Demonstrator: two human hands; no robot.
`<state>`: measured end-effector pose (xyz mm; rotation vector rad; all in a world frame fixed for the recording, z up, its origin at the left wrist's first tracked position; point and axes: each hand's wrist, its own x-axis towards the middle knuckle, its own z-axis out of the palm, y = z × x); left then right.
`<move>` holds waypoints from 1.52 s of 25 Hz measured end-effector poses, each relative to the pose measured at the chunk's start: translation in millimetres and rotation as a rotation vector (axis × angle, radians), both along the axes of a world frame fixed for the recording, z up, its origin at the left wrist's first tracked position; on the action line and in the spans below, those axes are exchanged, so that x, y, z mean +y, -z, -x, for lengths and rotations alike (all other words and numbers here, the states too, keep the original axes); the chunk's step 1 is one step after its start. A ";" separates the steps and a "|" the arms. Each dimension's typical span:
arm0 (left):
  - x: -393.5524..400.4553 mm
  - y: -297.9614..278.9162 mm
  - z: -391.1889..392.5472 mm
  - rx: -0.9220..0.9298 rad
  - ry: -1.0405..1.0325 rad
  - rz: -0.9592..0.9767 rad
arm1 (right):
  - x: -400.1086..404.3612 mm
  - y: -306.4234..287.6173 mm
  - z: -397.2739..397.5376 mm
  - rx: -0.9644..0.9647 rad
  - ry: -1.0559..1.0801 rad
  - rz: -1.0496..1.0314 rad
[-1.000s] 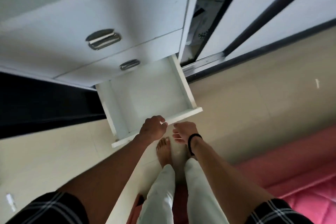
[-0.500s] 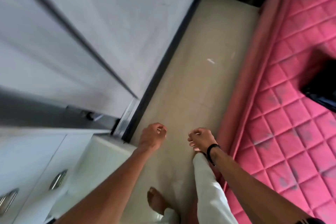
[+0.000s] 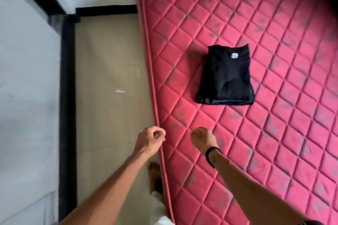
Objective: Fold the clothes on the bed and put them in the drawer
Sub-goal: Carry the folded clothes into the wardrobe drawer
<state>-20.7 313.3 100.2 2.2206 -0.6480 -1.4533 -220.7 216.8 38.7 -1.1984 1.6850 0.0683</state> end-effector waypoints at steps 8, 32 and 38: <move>-212.2 52.8 78.6 0.253 -0.037 0.070 | -203.6 4.0 81.9 0.195 0.369 0.644; 88.0 75.0 116.1 0.113 0.272 -0.515 | 161.1 20.9 163.1 0.162 0.339 -0.188; 191.1 68.5 142.4 -0.025 0.175 -0.361 | 249.8 -0.4 174.8 0.283 0.328 -0.049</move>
